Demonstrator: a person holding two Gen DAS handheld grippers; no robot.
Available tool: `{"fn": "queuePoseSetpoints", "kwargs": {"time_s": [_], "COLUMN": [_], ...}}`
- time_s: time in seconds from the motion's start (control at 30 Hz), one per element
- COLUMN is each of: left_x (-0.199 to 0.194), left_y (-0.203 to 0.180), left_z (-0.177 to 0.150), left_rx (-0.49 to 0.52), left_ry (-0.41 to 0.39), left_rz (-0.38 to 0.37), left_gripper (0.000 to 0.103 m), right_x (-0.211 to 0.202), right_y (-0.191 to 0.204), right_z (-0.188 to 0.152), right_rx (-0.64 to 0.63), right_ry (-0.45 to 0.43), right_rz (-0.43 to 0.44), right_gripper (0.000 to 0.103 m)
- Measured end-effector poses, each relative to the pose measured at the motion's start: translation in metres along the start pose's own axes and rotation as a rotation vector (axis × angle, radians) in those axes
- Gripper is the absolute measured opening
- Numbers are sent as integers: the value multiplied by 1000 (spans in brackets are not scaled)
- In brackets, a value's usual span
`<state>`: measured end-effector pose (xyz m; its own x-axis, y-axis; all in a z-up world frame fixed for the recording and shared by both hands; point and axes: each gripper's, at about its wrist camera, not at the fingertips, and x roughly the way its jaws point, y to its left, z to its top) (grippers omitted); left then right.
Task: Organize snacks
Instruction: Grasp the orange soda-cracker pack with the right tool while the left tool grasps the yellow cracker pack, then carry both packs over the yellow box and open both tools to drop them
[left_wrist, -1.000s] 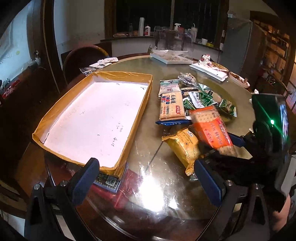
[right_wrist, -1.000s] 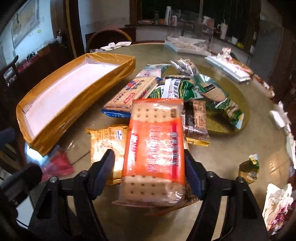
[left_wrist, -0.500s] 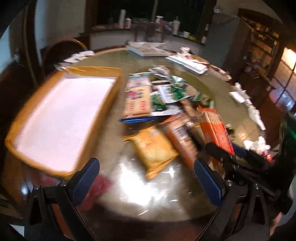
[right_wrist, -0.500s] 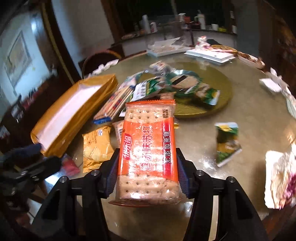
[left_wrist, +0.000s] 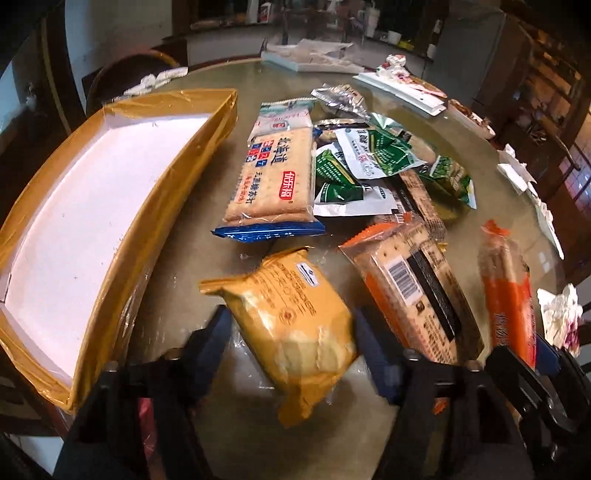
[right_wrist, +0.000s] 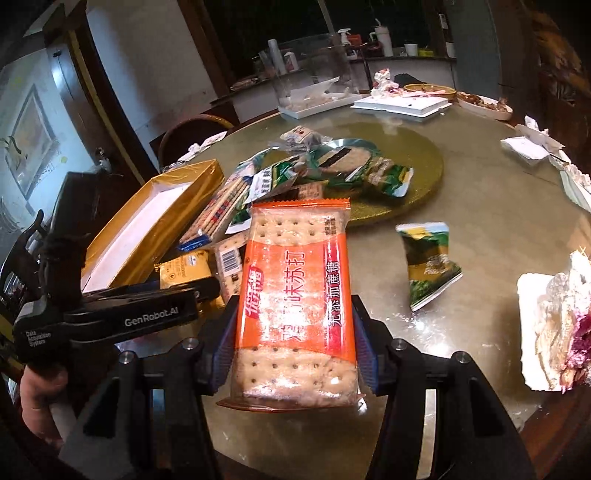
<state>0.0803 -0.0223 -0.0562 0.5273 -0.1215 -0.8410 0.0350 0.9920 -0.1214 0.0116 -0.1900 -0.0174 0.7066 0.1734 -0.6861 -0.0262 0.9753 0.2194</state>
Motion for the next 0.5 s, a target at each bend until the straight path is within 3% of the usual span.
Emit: {"fn": "queuePoseSetpoints", "kwargs": {"time_s": [0.13, 0.33, 0.4, 0.5], "left_x": [-7, -36, -54, -91], "left_y": [13, 28, 35, 54], "left_z": [-3, -14, -12, -4], "left_rx": [-9, -35, -54, -76], "left_ry": [-19, -76, -91, -163], "left_rz": [-55, -120, -187, -193], "left_gripper": [39, 35, 35, 35], "right_x": [5, 4, 2, -3], "right_y": [2, 11, 16, 35], "right_z": [0, 0, 3, 12], "right_rx": [-2, -21, -26, -51], "right_ry": [11, -1, -7, -20], "right_rz": [7, 17, 32, 75], "right_gripper": [57, 57, 57, 57]}}
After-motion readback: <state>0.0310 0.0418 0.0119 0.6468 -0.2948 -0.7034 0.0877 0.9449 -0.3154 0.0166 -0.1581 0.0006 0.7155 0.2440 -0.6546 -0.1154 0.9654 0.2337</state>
